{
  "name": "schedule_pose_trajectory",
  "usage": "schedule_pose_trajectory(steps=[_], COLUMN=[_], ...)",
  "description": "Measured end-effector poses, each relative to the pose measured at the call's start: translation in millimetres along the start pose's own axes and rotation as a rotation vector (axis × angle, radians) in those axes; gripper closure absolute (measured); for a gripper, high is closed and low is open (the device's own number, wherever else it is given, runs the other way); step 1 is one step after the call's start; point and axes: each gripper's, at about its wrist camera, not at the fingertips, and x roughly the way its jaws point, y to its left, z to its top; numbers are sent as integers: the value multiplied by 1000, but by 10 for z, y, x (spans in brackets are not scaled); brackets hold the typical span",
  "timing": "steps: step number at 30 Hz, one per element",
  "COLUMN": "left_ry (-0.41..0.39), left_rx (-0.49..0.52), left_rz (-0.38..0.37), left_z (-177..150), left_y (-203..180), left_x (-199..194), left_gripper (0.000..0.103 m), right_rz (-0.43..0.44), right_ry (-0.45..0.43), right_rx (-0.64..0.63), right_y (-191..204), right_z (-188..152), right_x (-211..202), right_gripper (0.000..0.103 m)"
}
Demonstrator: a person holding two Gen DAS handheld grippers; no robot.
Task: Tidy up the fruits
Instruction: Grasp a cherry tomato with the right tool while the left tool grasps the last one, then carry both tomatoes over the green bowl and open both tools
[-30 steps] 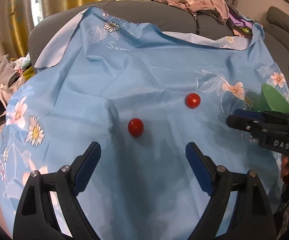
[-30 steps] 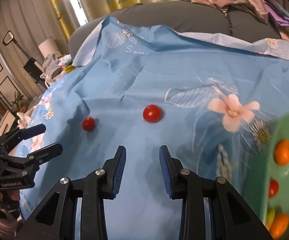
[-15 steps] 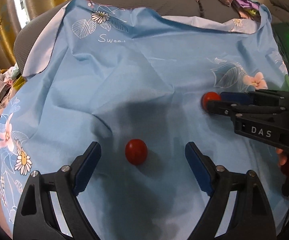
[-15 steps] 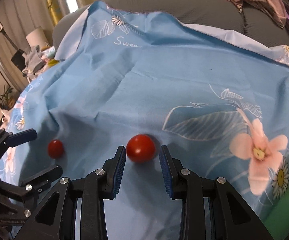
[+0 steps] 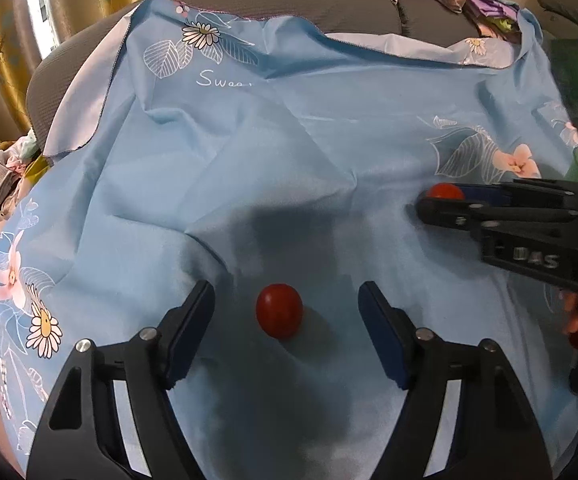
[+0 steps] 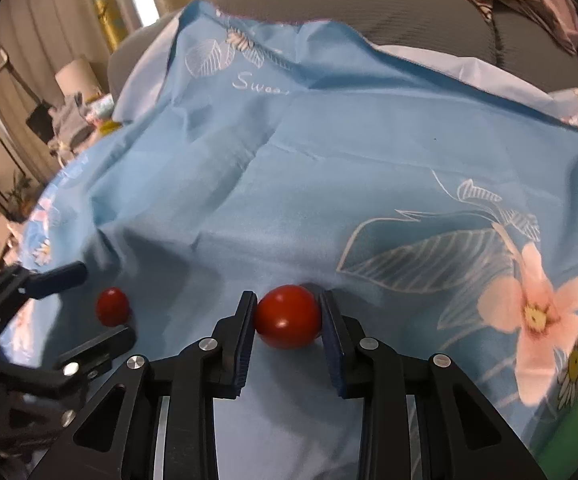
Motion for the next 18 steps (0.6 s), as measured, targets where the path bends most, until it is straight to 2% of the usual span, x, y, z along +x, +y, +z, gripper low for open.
schedule_pose_trajectory(steps=[5,7,10,12,13,18], left_ry=[14,21,24,29,57,67], left_rx=[27,34,42,48,50,37], left_rz=[14,36,54,63,72,80], left_z=[-10,-8,-5,-5,-9,-16], left_y=[-30,-35,-38,-39,-35,-3], left_x=[56,87,102,112,162,170], left_gripper=[34,43,47,57,67,70], right_rz=[57,76,102,107,111,117], right_ry=[-59,-74,-88,-99,-103,-112], right_rx=[37,46,47,41,40,46], right_y=[-31,-36,-26,-3,1,5], right_z=[-88,-110,-129,-138,-142,-170], right_x=[-269,-335,-397,-428,-441,-471], right_gripper=[70,70,70,70,70,70])
